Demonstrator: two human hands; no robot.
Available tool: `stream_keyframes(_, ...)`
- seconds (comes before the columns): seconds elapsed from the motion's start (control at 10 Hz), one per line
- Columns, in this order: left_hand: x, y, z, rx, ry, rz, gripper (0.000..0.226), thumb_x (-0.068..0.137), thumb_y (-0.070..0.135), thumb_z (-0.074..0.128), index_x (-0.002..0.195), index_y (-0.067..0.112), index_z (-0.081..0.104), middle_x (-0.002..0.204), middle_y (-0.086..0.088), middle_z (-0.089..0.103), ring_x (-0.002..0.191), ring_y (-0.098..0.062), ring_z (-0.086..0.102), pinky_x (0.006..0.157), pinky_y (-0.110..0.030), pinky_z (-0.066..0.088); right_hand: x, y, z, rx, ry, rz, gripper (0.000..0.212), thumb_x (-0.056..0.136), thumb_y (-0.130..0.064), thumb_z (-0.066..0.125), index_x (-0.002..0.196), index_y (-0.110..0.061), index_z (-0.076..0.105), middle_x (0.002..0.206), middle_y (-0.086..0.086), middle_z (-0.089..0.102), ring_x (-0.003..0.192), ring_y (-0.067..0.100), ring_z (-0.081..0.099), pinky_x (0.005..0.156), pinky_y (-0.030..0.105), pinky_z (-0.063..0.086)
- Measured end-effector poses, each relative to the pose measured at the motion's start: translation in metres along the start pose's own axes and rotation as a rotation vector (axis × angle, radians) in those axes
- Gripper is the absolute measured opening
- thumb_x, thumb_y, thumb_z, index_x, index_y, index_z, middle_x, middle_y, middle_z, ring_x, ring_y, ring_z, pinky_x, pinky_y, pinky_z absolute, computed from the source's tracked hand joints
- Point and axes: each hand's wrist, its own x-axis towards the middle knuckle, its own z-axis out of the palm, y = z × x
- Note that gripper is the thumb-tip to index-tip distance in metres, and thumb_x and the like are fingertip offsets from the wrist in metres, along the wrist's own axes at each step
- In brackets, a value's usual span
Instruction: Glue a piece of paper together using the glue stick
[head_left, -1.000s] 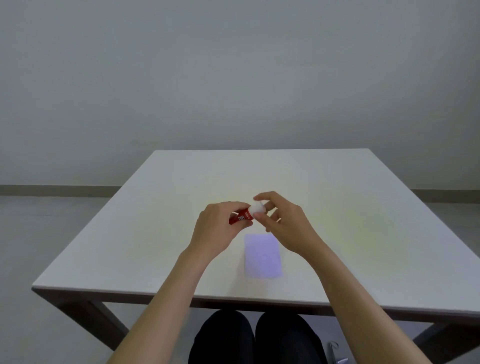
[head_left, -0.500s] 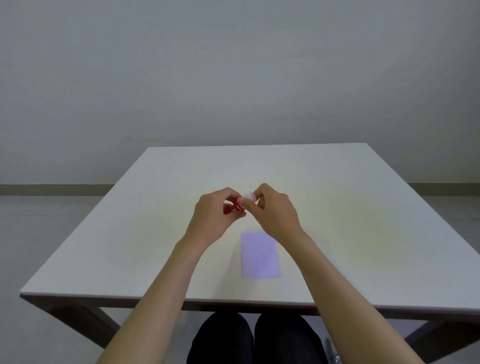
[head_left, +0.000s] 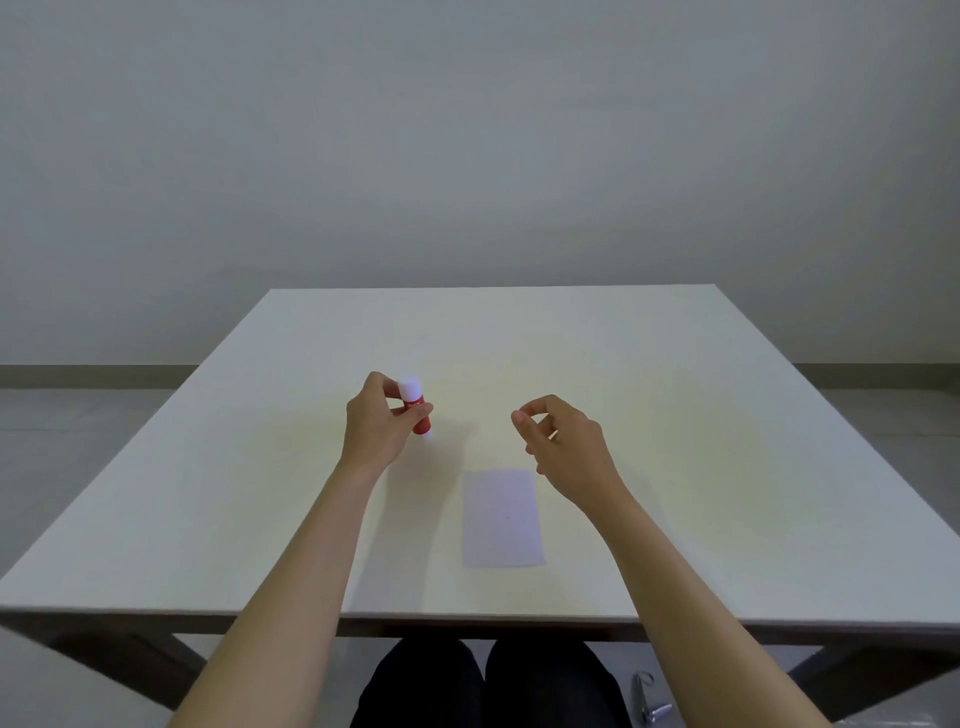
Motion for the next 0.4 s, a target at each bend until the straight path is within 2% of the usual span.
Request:
stream_keyframes(0.1,0.0008,-0.004,0.0023,0.001,-0.009,-0.005,0.027,0.081,0.015,0.069,0.079,0.021,0.042,0.07,0.005,0.068,0.054,0.013,0.062,0.057,-0.019,0.036,0.0015,0.0005,0.0012,-0.003,-0.003,-0.004,0.025,0.092,-0.037,0.054,0.107,-0.018,0.06,0.081,0.006,0.064,0.075,0.026,0.062,0.075,0.036,0.05)
stream_keyframes(0.3,-0.0005,-0.0124,0.0065,0.034,-0.005,0.02,0.026,0.08,0.016,0.07,0.085,0.018,0.044,0.076,0.001,0.07,0.067,-0.003,0.067,0.053,-0.018,0.036,-0.0035,0.0057,0.0082,0.0,-0.013,0.015,0.038,0.091,-0.028,0.057,0.127,-0.021,0.047,0.08,-0.008,0.055,0.085,0.03,0.064,0.083,0.038,0.05)
stream_keyframes(0.4,-0.0019,-0.0113,0.0041,0.041,-0.053,0.01,0.035,0.076,0.015,0.074,0.099,0.015,0.048,0.102,-0.006,0.07,0.086,-0.008,0.069,0.064,-0.019,0.042,-0.0052,0.0062,0.0101,-0.012,-0.009,0.017,0.044,0.09,-0.028,0.058,0.131,-0.022,0.043,0.085,-0.007,0.056,0.09,0.028,0.062,0.083,0.037,0.05)
